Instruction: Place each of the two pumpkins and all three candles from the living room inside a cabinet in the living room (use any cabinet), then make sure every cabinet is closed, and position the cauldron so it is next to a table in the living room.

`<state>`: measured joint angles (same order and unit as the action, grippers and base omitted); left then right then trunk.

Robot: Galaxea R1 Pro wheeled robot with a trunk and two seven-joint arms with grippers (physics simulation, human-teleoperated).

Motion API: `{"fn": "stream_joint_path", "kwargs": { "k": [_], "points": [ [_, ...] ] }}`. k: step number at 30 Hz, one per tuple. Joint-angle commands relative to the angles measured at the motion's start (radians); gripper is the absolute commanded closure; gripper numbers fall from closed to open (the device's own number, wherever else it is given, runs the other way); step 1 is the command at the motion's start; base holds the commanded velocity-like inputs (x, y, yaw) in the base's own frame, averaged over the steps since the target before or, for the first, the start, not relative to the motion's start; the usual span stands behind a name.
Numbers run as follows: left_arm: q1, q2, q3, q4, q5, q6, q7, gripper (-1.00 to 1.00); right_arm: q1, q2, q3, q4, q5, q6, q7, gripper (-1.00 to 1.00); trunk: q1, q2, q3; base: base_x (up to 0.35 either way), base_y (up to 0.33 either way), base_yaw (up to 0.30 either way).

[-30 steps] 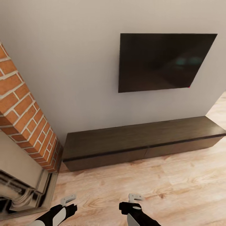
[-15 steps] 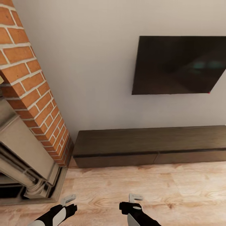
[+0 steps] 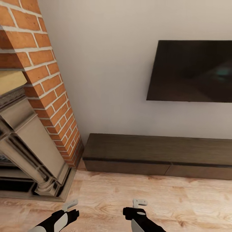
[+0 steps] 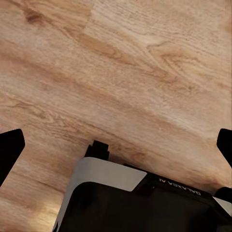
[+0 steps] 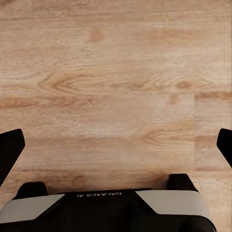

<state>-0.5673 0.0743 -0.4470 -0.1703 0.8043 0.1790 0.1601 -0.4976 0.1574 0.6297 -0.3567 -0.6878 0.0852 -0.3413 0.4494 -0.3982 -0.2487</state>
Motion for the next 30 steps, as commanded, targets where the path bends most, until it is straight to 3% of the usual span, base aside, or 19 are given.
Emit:
{"fn": "stream_joint_path", "kwargs": {
  "k": [1, 9, 21, 30],
  "points": [
    [0.000, 0.001, -0.008, -0.003, 0.009, 0.005, 0.007, -1.00, -0.001, -0.001, 0.008, -0.002, -0.004, 0.005, -0.008, -1.00, 0.001, -0.002, -0.001, 0.000, -0.001, 0.230],
    [0.000, 0.001, -0.008, -0.003, 0.008, 0.005, 0.007, -1.00, -0.001, -0.001, 0.008, -0.002, -0.004, 0.005, -0.008, -1.00, 0.001, -0.002, 0.006, 0.000, 0.000, 0.176],
    [0.000, -0.006, -0.009, -0.004, 0.006, 0.004, 0.007, -1.00, -0.001, -0.001, 0.008, -0.003, -0.011, 0.007, -0.006, -1.00, 0.001, -0.002, 0.007, 0.000, 0.000, 0.008],
    [0.000, -0.007, -0.009, -0.004, 0.004, 0.004, 0.007, -1.00, -0.001, -0.001, 0.007, -0.002, -0.015, 0.007, 0.036, -1.00, 0.001, -0.002, 0.019, 0.000, 0.000, 0.000]
  ]
}}
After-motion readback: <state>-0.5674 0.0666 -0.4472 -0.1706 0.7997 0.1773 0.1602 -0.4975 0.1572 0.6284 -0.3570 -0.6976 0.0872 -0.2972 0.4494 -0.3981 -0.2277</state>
